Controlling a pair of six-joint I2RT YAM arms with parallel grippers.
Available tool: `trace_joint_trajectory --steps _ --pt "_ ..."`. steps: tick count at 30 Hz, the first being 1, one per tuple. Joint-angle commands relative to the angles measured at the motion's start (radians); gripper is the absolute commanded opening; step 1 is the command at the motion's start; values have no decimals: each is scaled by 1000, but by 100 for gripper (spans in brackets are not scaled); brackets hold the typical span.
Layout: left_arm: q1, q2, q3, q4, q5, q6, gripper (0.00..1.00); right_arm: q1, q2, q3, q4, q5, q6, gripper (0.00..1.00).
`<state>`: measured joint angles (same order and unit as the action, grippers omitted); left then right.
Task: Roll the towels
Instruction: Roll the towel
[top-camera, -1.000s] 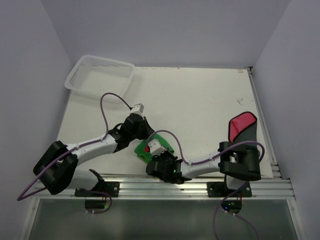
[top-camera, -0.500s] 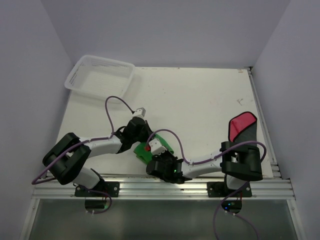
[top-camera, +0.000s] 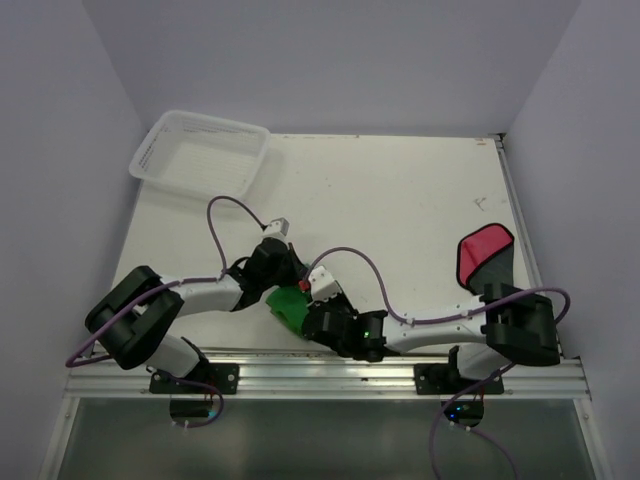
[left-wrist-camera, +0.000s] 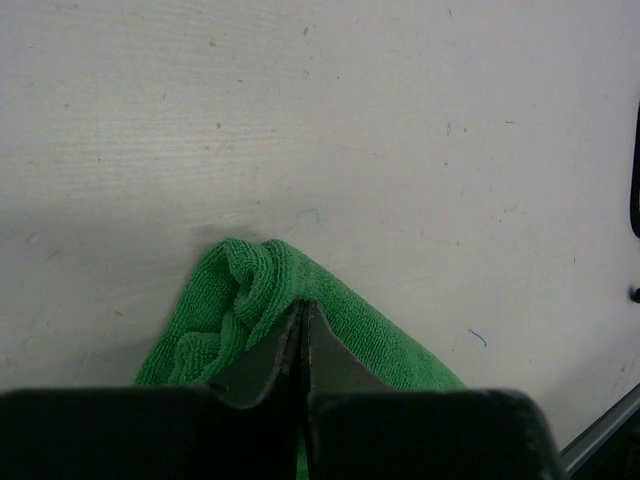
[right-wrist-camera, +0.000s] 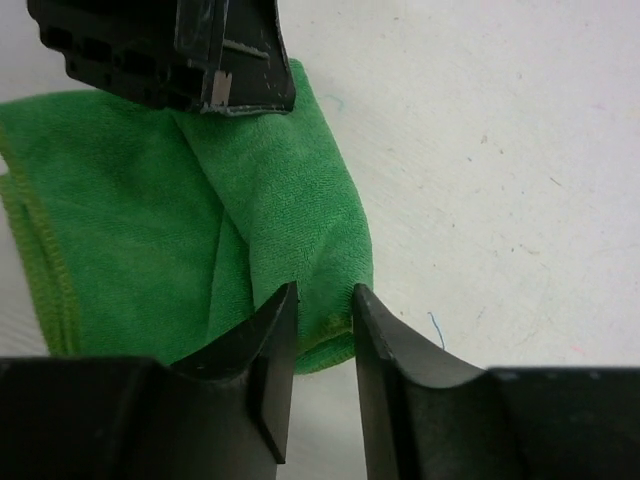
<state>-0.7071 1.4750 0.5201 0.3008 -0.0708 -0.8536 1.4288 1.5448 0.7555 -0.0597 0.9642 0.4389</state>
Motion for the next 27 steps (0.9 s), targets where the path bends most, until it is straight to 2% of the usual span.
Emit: trace_joint_trajectory --steps 1,4,8,11,12,15,18,27 --pt "4 37 -43 -78 -46 11 3 -60 -121 -4 -49 -129 63 34" --pt "4 31 -52 -68 -46 4 3 -149 -187 -50 -7 -251 87 40" --pt "3 13 -63 -71 -49 8 3 -277 -307 -136 49 -502 118 47" --pt "3 -2 -75 -71 -55 8 3 -407 -337 -175 104 -655 176 49" --pt "3 -5 -78 -72 -60 7 3 -463 -339 -183 124 -755 208 50" --pt "1 -5 -88 -69 -60 4 2 -540 -301 -183 172 -907 268 51" --pt "1 -8 -94 -68 -61 4 2 -576 -234 -176 227 -1017 320 52" --pt "0 -35 -98 -75 -63 2 2 -584 -57 -153 308 -1133 316 54"
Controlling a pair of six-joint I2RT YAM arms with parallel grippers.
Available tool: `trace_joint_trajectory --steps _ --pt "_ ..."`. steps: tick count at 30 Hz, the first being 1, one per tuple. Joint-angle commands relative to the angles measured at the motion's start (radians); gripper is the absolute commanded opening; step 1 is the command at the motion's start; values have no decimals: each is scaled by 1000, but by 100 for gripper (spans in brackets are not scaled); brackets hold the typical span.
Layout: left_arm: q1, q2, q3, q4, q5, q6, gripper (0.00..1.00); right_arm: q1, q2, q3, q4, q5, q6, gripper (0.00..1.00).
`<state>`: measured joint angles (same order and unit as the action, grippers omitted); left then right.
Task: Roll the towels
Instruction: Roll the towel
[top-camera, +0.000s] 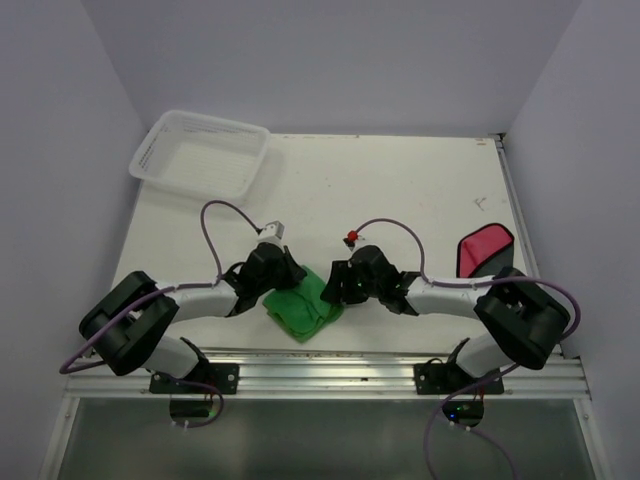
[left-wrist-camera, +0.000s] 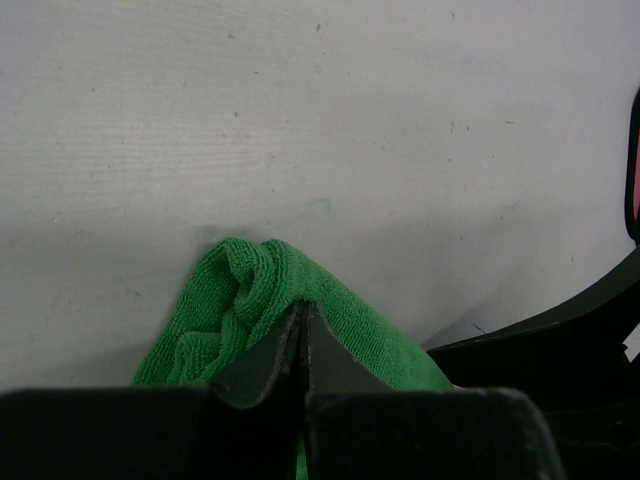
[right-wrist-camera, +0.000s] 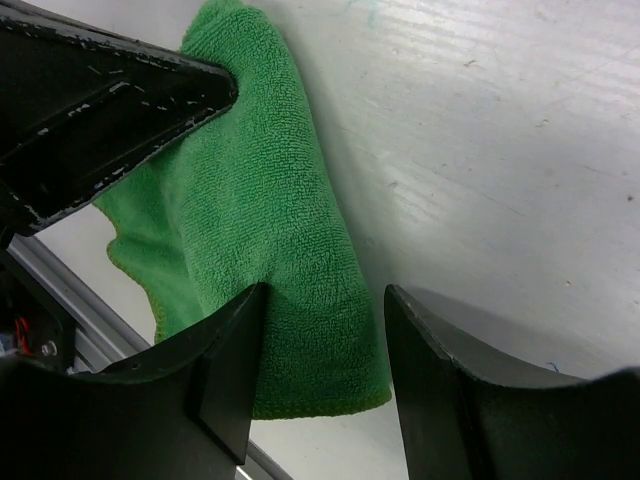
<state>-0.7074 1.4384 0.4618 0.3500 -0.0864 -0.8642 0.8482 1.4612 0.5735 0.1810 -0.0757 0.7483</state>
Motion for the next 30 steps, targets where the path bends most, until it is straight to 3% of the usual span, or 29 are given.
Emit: trace_joint_trajectory --steps 1,5,10,13,19,30 --pt "-1 2 -38 -123 -47 11 2 -3 40 10 86 -93 5 53" --pt "-27 7 -29 -137 -75 -9 2 -3 65 -30 126 -105 -7 45" --pt "-46 20 -28 -138 -79 -21 1 -3 53 -49 121 -102 -39 10" --pt "-46 20 7 -161 -61 -10 2 28 -8 -40 57 5 -111 0" --pt "-44 -27 132 -289 -79 31 3 175 -119 -1 -102 408 -263 0" --pt "-38 -41 252 -348 -59 54 5 353 -84 38 -138 828 -394 0"
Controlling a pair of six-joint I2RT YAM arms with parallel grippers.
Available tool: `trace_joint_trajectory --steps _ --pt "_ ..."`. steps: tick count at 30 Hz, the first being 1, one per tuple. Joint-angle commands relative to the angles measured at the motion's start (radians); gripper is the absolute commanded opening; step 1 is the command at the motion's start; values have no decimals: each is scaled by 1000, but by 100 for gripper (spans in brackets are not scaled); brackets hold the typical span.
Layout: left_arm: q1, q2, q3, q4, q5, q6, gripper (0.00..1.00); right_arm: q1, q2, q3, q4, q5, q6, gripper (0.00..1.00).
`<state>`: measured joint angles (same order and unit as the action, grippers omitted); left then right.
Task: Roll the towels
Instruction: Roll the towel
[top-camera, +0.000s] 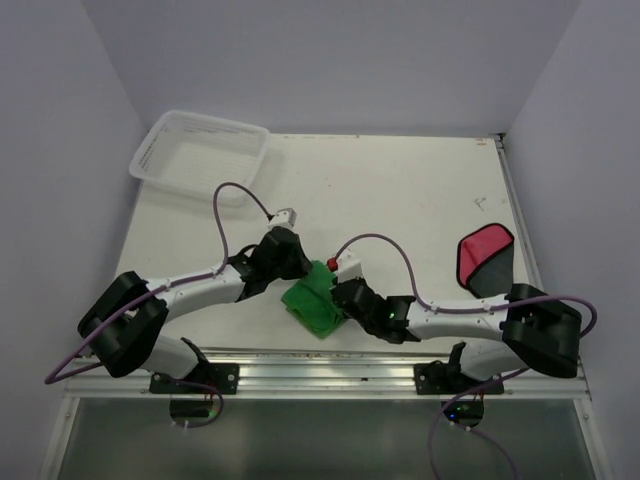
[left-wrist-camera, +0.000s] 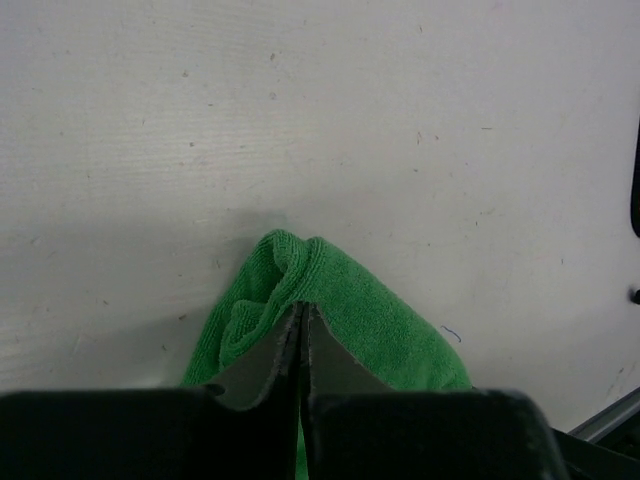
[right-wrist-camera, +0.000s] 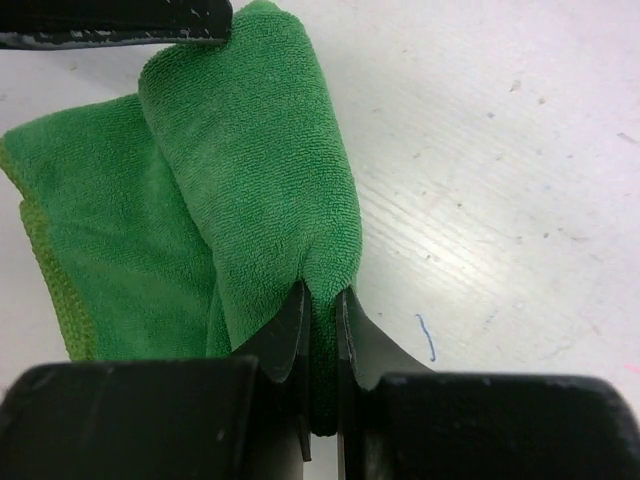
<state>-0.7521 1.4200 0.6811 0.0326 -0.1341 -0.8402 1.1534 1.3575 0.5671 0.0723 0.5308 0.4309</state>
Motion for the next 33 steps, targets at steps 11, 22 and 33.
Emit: trace_joint_trajectory --steps 11,22,33 --pt "8 -47 35 -31 -1 27 5 271 227 146 -57 503 -179 0" --pt "7 -245 -23 -63 -6 9 5 376 416 290 -150 564 -210 0" --pt "-75 -219 -135 59 28 -46 5 460 580 433 -266 666 -210 0"
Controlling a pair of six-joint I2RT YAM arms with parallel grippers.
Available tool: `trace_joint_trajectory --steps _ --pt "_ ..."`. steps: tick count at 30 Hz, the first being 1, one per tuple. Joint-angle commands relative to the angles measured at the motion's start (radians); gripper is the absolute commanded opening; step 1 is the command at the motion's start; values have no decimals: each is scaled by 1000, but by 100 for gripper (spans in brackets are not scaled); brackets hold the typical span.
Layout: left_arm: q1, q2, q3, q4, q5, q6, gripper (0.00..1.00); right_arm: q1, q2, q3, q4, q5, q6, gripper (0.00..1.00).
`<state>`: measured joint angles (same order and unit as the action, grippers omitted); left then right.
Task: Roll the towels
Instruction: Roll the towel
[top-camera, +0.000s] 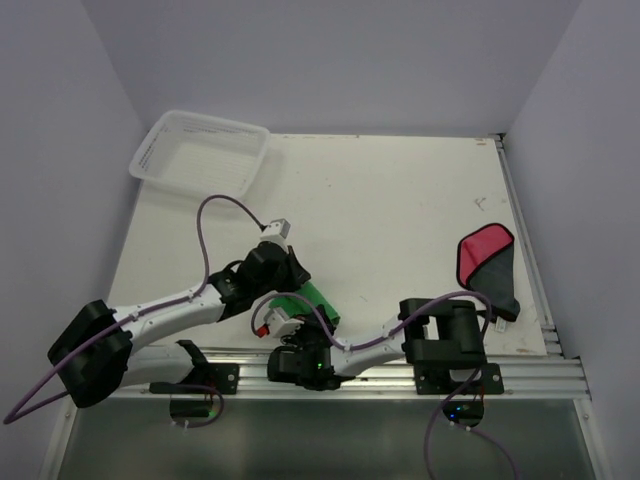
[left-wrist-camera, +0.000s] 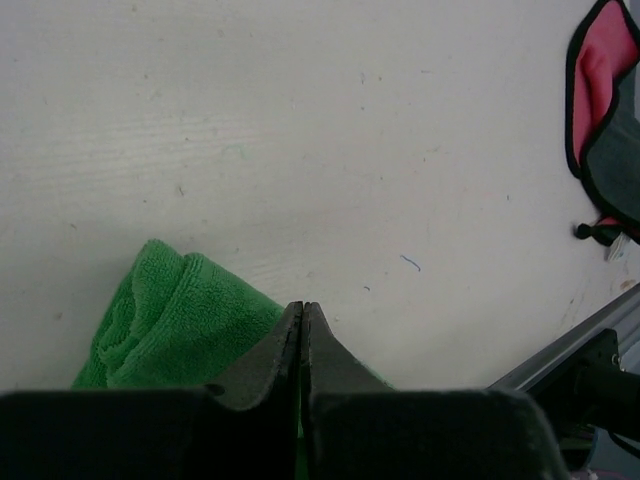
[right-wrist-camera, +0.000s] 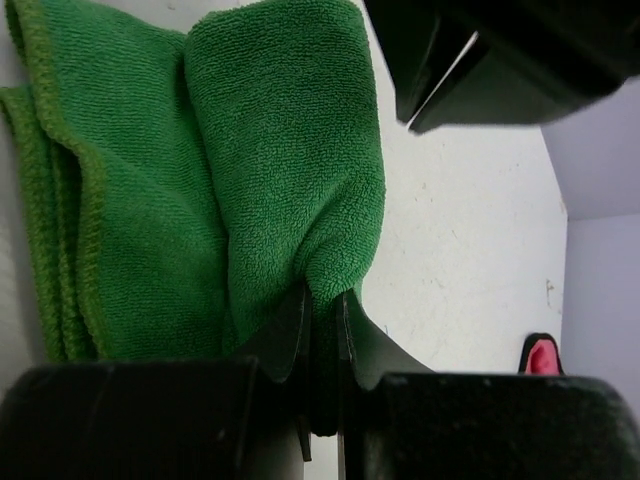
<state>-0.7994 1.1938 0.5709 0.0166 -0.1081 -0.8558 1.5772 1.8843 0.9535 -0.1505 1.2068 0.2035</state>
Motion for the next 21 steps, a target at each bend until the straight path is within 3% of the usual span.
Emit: trace_joint_trajectory --steps 1,11,21 --pt "-35 9 -31 75 -1 -38 5 43 68 57 -66 2 20 0" --pt "-89 1 -135 71 -42 -107 5 69 133 119 -115 -16 16 0" --pt "-90 -25 -232 77 -62 -166 5 69 24 99 -97 -43 85 32"
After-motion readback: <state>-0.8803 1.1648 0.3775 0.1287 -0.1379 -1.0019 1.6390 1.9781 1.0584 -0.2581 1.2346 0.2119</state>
